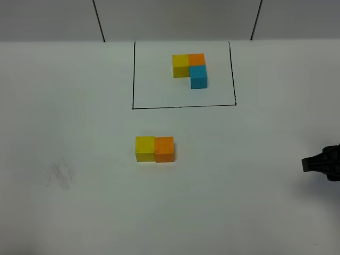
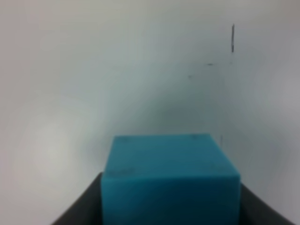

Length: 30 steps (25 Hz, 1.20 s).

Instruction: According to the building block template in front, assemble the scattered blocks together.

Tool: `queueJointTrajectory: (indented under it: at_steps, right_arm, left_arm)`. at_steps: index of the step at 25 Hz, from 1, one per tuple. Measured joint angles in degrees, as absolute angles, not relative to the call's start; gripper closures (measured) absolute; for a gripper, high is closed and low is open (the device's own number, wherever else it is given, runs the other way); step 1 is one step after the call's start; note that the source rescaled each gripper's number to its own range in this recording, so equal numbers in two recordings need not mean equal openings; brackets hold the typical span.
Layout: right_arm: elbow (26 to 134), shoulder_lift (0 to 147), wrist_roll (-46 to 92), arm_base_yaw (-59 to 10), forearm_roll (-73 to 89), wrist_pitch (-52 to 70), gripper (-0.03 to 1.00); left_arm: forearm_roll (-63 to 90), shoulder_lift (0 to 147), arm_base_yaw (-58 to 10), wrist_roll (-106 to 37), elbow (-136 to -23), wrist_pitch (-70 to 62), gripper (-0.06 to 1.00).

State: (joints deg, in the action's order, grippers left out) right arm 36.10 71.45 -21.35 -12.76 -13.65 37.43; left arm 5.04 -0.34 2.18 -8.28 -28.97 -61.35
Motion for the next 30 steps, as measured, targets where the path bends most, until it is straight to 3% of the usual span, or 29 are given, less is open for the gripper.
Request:
queueJointTrajectory:
  at_steps: [6, 14, 30]
  right_arm:
    - [40.1, 63.7, -19.4, -16.9, -12.1, 50.9, 0.48]
    - [41.2, 52.9, -16.0, -22.6, -6.1, 58.3, 0.48]
    - [41.2, 57.9, -23.4, -34.2, -0.4, 51.3, 0.48]
  left_arm:
    - [5.0, -0.3, 2.2, -8.3, -29.0, -61.3, 0.94]
    - [5.0, -0.3, 2.2, -8.3, -29.0, -61.3, 0.94]
    - [5.0, -0.3, 2.2, -8.2, -29.0, -61.3, 0.94]
